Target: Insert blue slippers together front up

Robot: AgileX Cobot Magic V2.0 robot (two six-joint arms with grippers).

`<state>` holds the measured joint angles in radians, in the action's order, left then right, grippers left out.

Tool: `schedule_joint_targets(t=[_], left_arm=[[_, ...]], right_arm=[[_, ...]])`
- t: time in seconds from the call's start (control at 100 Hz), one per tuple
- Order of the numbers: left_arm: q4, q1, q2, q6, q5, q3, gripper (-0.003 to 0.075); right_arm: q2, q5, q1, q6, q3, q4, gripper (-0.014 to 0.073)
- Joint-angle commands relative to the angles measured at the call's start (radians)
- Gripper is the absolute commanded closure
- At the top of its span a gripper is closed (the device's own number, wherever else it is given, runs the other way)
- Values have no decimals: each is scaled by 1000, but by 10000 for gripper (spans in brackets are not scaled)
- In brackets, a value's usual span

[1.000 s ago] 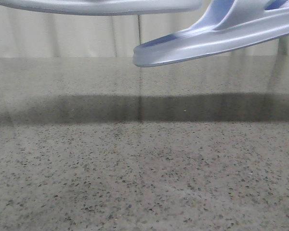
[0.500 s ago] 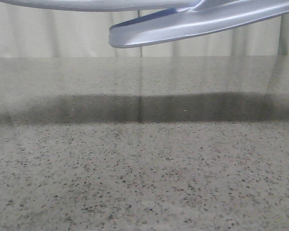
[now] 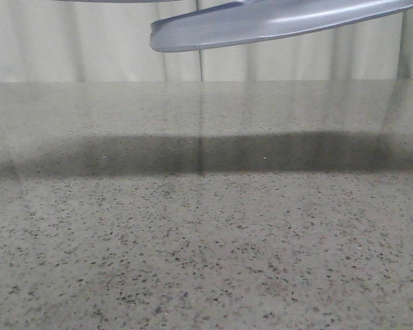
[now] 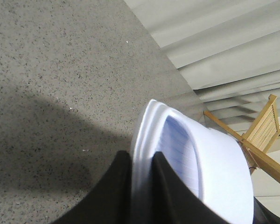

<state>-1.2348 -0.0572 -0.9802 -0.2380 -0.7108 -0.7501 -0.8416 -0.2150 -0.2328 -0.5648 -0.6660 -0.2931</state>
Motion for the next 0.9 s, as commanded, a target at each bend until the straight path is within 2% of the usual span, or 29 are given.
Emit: schedule_joint_targets(t=[0.0, 0.29, 0.67, 0.89], left_arm=[[-68, 2, 17, -1, 2, -28, 704], [-75, 2, 17, -2, -11, -28, 704], [-93, 2, 17, -5, -36, -28, 704], [-164, 2, 17, -53, -52, -28, 704]], right_arm=[[15, 90, -2, 5, -36, -16, 676], [15, 126, -82, 5, -36, -17, 675], [15, 165, -88, 5, -36, -47, 675], [15, 200, -102, 5, -36, -61, 675]])
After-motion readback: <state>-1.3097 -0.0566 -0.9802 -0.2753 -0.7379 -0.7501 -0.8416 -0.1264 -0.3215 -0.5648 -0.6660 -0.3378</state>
